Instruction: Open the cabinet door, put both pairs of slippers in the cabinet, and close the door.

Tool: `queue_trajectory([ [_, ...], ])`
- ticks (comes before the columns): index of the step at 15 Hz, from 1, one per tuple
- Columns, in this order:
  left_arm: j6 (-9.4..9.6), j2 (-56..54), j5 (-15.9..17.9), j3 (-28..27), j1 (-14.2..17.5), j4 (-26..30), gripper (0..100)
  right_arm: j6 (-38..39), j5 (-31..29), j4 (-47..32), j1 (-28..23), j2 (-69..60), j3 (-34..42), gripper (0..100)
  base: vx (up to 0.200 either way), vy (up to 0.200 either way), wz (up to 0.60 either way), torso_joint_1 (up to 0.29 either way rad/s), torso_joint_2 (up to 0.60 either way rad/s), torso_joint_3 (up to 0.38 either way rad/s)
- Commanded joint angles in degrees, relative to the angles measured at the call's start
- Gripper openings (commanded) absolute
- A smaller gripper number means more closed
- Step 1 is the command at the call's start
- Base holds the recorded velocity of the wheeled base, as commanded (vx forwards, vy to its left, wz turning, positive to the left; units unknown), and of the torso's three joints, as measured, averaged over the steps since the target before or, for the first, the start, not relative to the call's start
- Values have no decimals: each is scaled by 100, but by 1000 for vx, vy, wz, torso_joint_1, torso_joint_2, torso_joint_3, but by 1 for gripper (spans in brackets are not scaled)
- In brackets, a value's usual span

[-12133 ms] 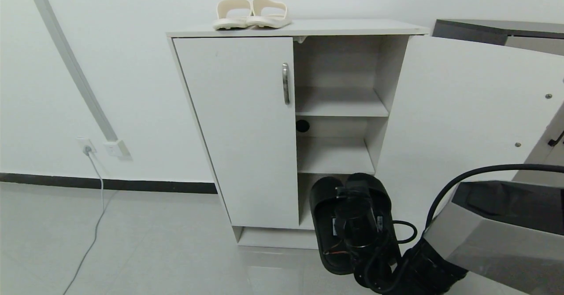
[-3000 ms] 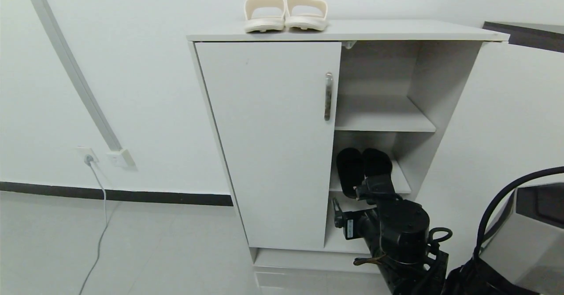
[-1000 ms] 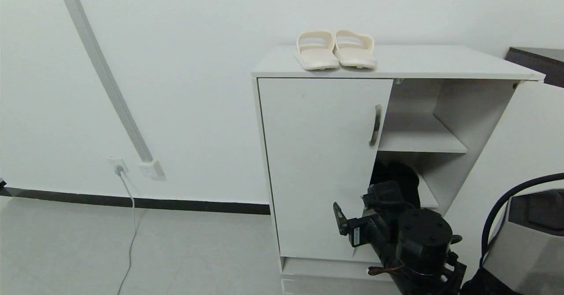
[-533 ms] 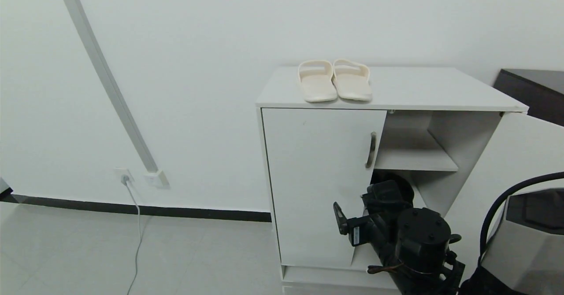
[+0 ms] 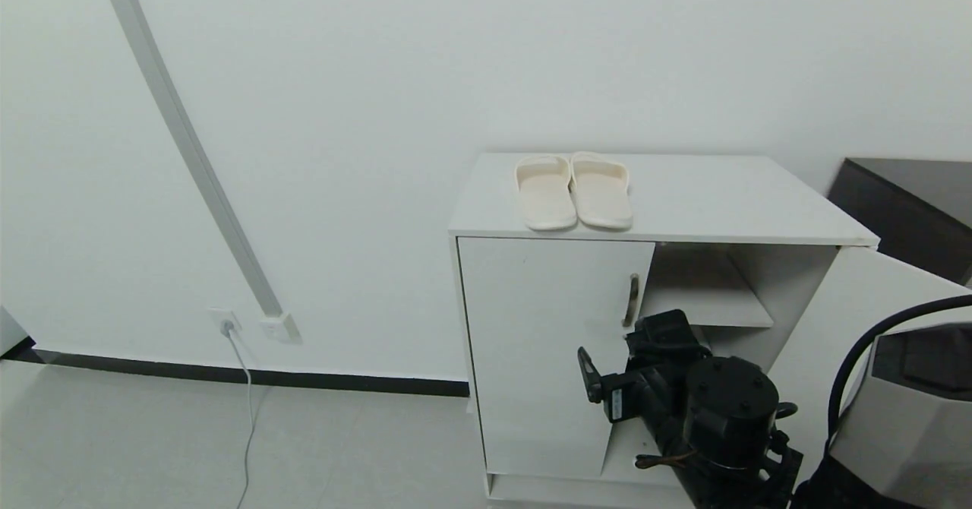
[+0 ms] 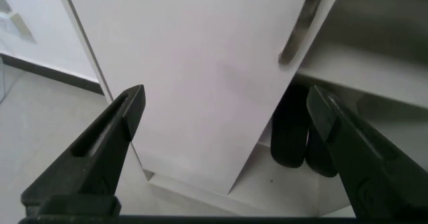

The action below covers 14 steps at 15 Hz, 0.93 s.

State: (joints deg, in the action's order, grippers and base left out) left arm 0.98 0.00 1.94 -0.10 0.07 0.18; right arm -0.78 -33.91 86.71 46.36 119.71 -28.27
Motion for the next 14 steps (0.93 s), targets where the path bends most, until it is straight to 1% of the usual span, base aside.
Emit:
queue_trajectory([
  [1, 8, 9, 0, 1, 1, -1, 0, -1, -1, 4, -4, 17, -3, 100, 0, 0, 0, 212, -530, -320],
  [11, -1, 9, 0, 1, 1, -1, 0, 8, 43, 21, -48, 52, 32, 100, 0, 0, 0, 244, -566, -327],
  [12, -1, 9, 0, 1, 1, -1, 0, 34, 69, 92, -57, 87, 32, 100, 0, 0, 0, 207, -466, -251],
  [13, -1, 9, 0, 1, 1, -1, 0, 25, 148, 329, -57, 149, 32, 100, 0, 0, 0, 149, -364, -183],
  [14, 8, 9, 0, 1, 1, -1, 0, 8, 219, 329, -48, 158, 32, 100, 0, 0, 0, 66, -105, -66],
])
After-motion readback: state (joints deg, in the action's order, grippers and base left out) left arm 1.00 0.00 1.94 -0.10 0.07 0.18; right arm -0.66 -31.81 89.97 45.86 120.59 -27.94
